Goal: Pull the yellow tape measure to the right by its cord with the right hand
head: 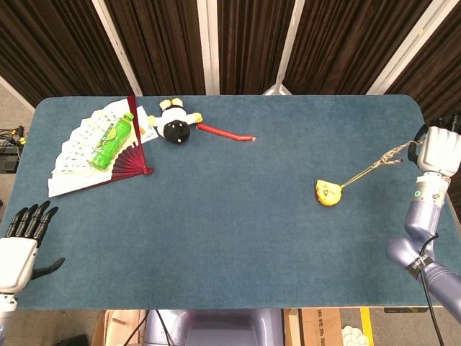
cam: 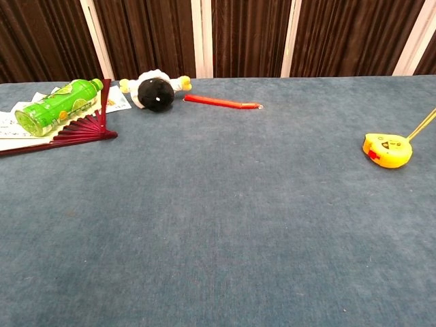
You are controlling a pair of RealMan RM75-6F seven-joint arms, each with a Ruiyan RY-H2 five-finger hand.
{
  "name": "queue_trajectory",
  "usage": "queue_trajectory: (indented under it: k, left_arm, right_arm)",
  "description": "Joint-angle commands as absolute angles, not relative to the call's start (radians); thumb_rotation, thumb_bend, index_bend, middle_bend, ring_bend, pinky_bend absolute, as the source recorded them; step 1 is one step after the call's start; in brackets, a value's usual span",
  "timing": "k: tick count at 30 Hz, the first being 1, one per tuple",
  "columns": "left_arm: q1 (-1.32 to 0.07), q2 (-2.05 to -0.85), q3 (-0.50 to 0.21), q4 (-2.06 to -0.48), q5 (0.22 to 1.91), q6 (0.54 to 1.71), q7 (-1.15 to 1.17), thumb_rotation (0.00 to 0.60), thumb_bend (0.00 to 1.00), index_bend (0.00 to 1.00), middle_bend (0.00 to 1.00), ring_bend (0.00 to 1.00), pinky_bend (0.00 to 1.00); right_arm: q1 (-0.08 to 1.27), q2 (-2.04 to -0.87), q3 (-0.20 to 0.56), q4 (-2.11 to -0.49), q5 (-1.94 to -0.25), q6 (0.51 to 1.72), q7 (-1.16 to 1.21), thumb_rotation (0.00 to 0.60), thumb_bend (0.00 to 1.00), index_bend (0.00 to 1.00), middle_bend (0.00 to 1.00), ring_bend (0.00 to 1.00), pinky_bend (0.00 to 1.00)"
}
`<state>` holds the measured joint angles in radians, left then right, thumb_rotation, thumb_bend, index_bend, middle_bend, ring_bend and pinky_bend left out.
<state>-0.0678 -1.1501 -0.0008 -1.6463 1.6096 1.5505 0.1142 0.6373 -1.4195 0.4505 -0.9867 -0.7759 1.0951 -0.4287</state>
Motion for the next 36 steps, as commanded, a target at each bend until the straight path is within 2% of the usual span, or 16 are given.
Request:
queue_trajectory:
  k: [1,3,5,6,7,16,20,25,29,32,36]
  left_arm:
    - [-0.068,-1.149,0.000,-1.646,1.611,1.551,0.112,0.600,0.00,0.00,0.00,0.00,0.00]
    - [-0.068,-1.148,0.000,-1.646,1.613,1.551,0.110,0.600,0.00,0.00,0.00,0.00,0.00]
    - [-0.068,-1.147,0.002,-1.644,1.616,1.551,0.107,0.600,0.00,0.00,0.00,0.00,0.00]
    - [-0.068,-1.146,0.003,-1.644,1.617,1.551,0.105,0.600,0.00,0.00,0.00,0.00,0.00]
    - [-0.068,-1.146,0.003,-1.644,1.619,1.551,0.104,0.600,0.00,0.00,0.00,0.00,0.00]
    - [-0.065,-1.140,0.005,-1.637,1.620,1.554,0.087,0.600,0.00,0.00,0.00,0.00,0.00]
    - [-0.063,-1.140,0.005,-1.631,1.632,1.566,0.089,0.600,0.00,0.00,0.00,0.00,0.00]
    - [-0.063,-1.144,0.003,-1.621,1.618,1.557,0.088,0.600,0.00,0.00,0.00,0.00,0.00]
    - [-0.058,-1.145,0.006,-1.620,1.631,1.570,0.106,0.600,0.00,0.00,0.00,0.00,0.00]
    - [-0.054,-1.148,0.007,-1.618,1.632,1.577,0.116,0.600,0.00,0.00,0.00,0.00,0.00]
    - [-0.053,-1.148,0.003,-1.617,1.625,1.576,0.117,0.600,0.00,0.00,0.00,0.00,0.00]
  right_arm:
    - [0.631,-1.416,0.444,-1.000,-0.781,1.104,-0.434,0.600,0.49,0.60,0.27,0.03,0.03]
    - [0.624,-1.411,0.440,-1.021,-0.776,1.107,-0.441,0.600,0.49,0.31,0.19,0.01,0.01]
    - [0.613,-1.391,0.431,-1.067,-0.758,1.097,-0.473,0.600,0.49,0.09,0.10,0.00,0.00]
    - [0.608,-1.382,0.428,-1.090,-0.750,1.097,-0.485,0.600,0.49,0.02,0.06,0.00,0.00]
    - [0.603,-1.373,0.426,-1.113,-0.742,1.097,-0.495,0.600,0.49,0.00,0.03,0.00,0.00]
    - [0.538,-1.294,0.405,-1.359,-0.766,1.159,-0.465,0.600,0.46,0.00,0.00,0.00,0.00]
    - [0.461,-1.235,0.360,-1.523,-0.907,1.233,-0.356,0.600,0.44,0.00,0.00,0.00,0.00]
    - [0.358,-1.169,0.266,-1.649,-1.102,1.328,-0.247,0.600,0.39,0.00,0.00,0.00,0.00]
    - [0.223,-1.098,0.118,-1.774,-1.323,1.438,-0.134,0.600,0.39,0.00,0.00,0.00,0.00]
    - [0.136,-1.081,0.002,-1.765,-1.496,1.527,-0.115,0.600,0.39,0.00,0.00,0.00,0.00]
    - [0.094,-1.103,-0.029,-1.702,-1.582,1.600,-0.117,0.600,0.39,0.00,0.00,0.00,0.00]
